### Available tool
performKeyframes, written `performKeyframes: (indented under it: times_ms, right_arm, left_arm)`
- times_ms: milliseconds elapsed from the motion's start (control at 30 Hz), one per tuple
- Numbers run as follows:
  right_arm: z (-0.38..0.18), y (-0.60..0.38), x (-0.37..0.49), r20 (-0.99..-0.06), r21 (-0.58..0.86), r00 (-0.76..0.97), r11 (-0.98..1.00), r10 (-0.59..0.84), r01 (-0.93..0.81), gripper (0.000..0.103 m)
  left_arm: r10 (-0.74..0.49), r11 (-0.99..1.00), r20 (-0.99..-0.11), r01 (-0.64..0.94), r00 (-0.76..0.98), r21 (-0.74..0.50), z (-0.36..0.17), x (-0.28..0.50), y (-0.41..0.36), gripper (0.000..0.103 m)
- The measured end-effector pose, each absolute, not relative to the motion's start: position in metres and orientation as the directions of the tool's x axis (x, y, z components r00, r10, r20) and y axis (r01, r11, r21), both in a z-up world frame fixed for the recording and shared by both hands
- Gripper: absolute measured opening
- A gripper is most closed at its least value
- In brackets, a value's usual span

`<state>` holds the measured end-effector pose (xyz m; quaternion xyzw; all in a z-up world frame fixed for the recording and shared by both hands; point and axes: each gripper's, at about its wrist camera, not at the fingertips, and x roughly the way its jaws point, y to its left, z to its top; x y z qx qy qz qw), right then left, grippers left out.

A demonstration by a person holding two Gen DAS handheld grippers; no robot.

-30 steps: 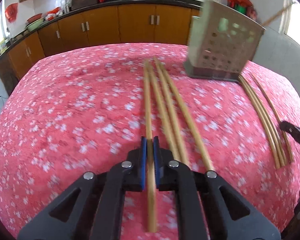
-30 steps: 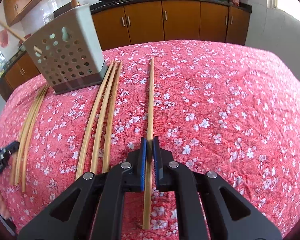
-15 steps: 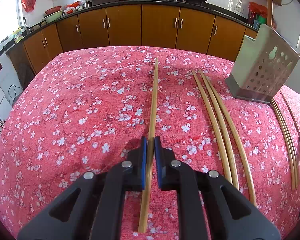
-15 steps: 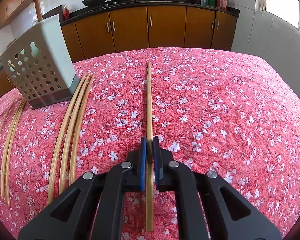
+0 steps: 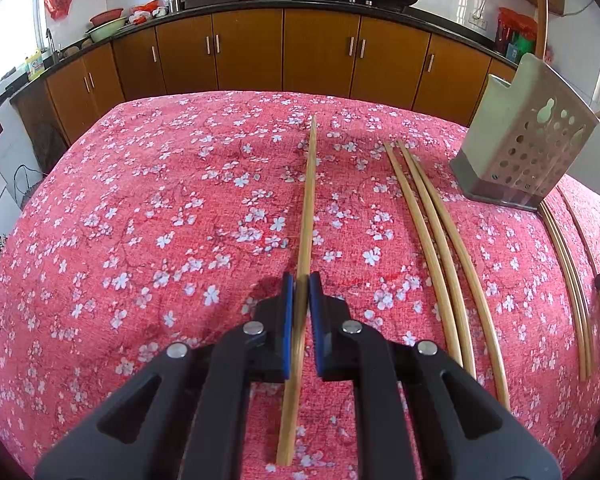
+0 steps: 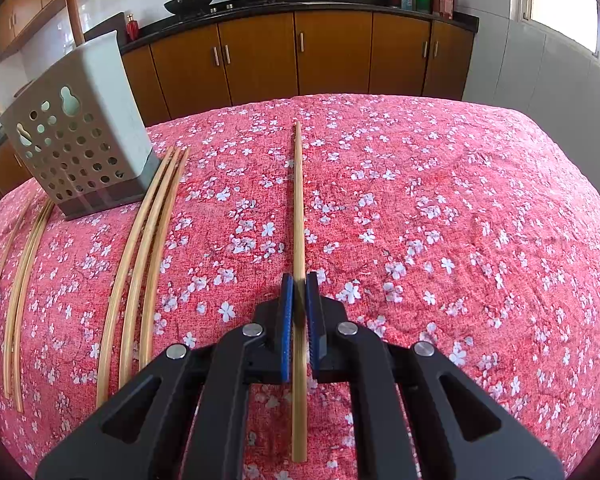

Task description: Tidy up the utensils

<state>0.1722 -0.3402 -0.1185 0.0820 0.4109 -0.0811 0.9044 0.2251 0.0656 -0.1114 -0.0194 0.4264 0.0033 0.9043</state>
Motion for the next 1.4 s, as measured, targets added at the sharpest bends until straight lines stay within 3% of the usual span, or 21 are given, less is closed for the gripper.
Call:
performKeyframes:
  times_ms: [1400]
  right_arm:
    - [-0.1183,-0.3412,0.1715,-0.756,0.096,0.651,0.972,-0.071,0.216,0.008]
  left_arm:
    - [-0.023,0.999,-0.771,-0.021,0.636,-0.047,-0.1113,0.225,0.0669,0.012]
